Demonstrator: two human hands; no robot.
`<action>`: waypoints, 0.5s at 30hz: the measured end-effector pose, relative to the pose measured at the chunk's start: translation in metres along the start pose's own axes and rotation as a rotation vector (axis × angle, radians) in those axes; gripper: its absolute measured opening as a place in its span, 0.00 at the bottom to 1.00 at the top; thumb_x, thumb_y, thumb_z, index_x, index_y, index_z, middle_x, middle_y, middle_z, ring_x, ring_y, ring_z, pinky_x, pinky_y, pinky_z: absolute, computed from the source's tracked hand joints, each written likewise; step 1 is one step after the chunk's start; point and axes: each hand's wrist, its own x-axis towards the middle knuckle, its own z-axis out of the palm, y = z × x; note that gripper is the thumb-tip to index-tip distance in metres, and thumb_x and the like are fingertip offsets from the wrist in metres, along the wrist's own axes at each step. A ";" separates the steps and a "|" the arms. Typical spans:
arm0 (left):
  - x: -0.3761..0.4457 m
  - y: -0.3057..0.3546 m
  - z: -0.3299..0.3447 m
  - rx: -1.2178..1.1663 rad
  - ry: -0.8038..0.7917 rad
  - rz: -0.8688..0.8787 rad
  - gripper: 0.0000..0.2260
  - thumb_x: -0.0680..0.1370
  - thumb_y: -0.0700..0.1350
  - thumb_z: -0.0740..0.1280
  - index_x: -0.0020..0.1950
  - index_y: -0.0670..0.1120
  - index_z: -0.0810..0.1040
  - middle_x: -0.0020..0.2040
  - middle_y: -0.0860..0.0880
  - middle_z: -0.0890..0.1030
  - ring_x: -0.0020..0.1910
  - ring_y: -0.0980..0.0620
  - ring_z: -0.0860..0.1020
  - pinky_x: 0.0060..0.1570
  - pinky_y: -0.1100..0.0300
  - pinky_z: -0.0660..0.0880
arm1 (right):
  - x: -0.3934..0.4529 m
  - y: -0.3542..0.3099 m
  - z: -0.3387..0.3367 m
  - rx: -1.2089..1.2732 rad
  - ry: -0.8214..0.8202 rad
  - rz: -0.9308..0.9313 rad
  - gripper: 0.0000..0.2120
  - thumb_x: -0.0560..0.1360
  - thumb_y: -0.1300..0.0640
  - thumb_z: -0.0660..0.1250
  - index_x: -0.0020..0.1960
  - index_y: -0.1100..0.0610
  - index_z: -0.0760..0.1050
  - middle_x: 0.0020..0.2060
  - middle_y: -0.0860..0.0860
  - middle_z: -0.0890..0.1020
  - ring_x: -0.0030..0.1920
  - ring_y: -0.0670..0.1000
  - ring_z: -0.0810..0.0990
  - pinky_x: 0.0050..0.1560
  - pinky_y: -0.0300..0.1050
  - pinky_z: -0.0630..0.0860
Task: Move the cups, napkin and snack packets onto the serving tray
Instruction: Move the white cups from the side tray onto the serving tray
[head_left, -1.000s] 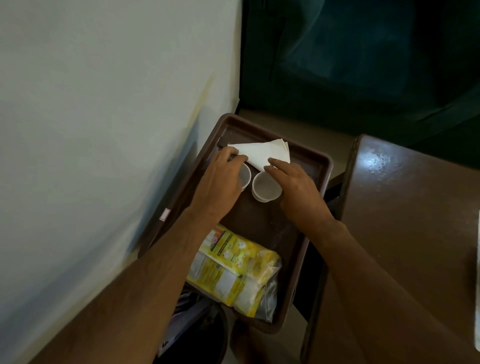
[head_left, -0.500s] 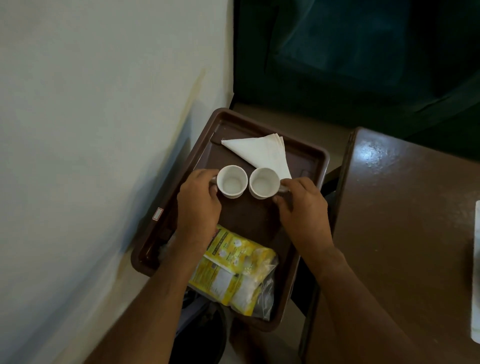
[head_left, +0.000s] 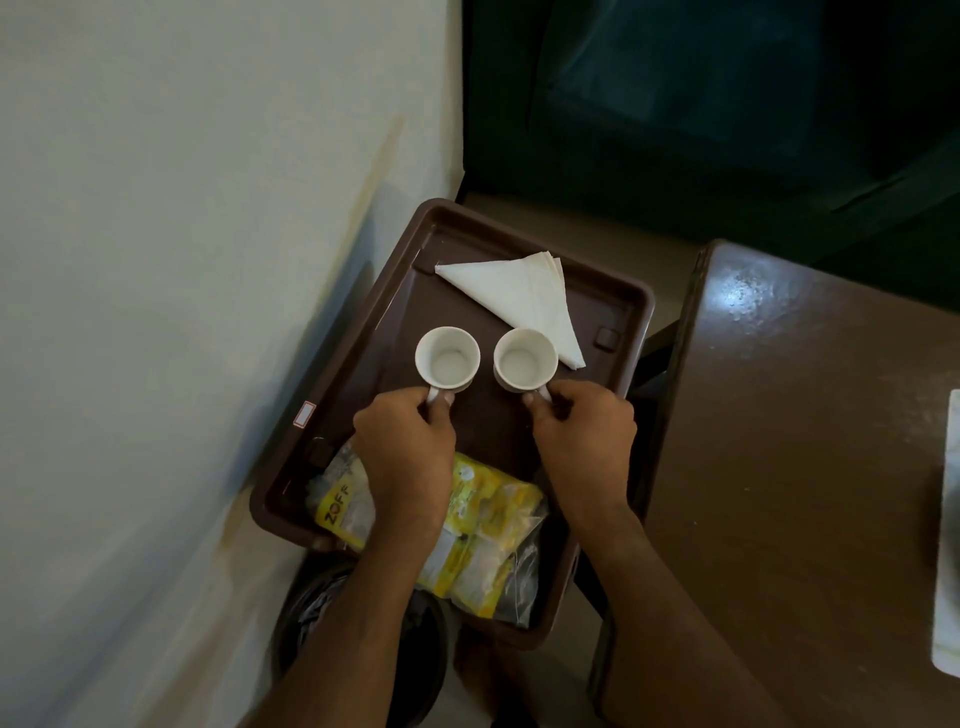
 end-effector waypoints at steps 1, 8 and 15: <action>-0.001 0.000 0.001 -0.010 -0.006 -0.001 0.12 0.80 0.44 0.73 0.39 0.41 0.85 0.28 0.50 0.79 0.27 0.53 0.77 0.27 0.65 0.73 | 0.000 0.001 0.001 0.006 0.004 0.009 0.11 0.76 0.55 0.75 0.36 0.57 0.82 0.28 0.48 0.81 0.31 0.48 0.79 0.31 0.32 0.69; -0.014 0.000 0.011 -0.154 0.010 -0.047 0.10 0.80 0.44 0.74 0.43 0.40 0.88 0.33 0.43 0.85 0.34 0.44 0.84 0.39 0.43 0.81 | -0.008 0.004 0.005 0.060 0.043 0.021 0.13 0.77 0.57 0.75 0.35 0.58 0.81 0.28 0.50 0.79 0.29 0.48 0.76 0.33 0.28 0.63; -0.035 0.014 0.009 -0.205 0.097 -0.001 0.06 0.80 0.44 0.74 0.50 0.44 0.90 0.35 0.49 0.86 0.33 0.55 0.83 0.33 0.65 0.75 | -0.018 0.006 -0.010 0.118 0.109 -0.043 0.07 0.77 0.57 0.74 0.43 0.58 0.87 0.33 0.51 0.84 0.33 0.48 0.81 0.40 0.42 0.80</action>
